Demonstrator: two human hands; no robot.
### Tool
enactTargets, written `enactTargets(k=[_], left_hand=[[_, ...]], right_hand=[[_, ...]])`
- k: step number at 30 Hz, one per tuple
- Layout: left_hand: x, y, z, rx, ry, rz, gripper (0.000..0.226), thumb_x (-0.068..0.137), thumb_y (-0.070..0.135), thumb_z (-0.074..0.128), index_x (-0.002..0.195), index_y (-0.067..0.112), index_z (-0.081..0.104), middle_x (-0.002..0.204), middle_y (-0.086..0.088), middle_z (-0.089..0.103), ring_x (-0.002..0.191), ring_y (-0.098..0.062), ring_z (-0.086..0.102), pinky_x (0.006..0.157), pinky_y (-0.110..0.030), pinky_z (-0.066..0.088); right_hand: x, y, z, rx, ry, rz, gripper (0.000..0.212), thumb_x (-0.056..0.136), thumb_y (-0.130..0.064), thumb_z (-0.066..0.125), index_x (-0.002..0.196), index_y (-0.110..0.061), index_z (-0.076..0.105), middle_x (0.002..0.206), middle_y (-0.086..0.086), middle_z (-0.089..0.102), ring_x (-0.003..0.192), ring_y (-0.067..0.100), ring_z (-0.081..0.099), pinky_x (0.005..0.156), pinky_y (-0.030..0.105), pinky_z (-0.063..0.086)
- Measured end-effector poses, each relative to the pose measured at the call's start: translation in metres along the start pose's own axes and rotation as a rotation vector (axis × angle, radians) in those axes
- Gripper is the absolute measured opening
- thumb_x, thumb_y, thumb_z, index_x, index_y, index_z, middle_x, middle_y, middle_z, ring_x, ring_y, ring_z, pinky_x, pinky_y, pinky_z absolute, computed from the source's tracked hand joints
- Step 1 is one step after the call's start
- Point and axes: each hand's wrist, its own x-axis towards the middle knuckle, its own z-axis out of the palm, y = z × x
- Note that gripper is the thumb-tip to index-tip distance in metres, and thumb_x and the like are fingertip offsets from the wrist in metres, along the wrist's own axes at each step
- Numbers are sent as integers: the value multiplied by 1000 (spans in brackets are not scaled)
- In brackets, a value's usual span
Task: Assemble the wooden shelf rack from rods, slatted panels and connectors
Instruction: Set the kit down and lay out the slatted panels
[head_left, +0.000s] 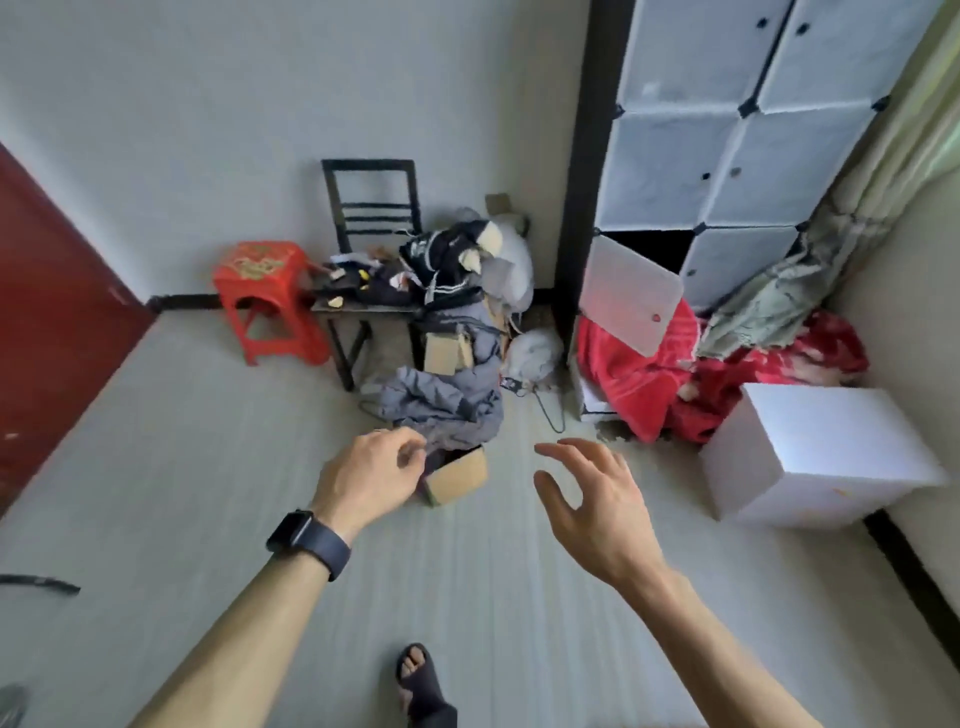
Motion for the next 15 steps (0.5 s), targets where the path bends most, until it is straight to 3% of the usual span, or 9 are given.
enactTargets(k=[6, 10, 15], left_hand=[[58, -156, -53, -20, 77, -216, 26, 98, 41, 51, 121, 38, 63, 121, 11, 69, 111, -22, 64, 83, -33, 52], [119, -239, -91, -36, 56, -281, 28, 99, 38, 50, 125, 36, 62, 126, 10, 67, 113, -20, 63, 83, -33, 53], [195, -320, -140, -14, 28, -346, 28, 99, 38, 50, 124, 34, 61, 125, 8, 65, 110, -20, 63, 83, -33, 52]], right_hand=[[122, -94, 125, -28, -184, -170, 34, 98, -36, 63, 132, -32, 65, 134, -4, 58, 121, 26, 51, 99, 31, 43], [208, -159, 200, -18, -258, -200, 30, 96, -29, 66, 126, -31, 69, 128, -1, 62, 117, 30, 53, 98, 36, 44], [304, -217, 265, -51, -326, -196, 34, 98, -31, 61, 132, -30, 65, 135, -3, 59, 122, 29, 50, 102, 37, 43]])
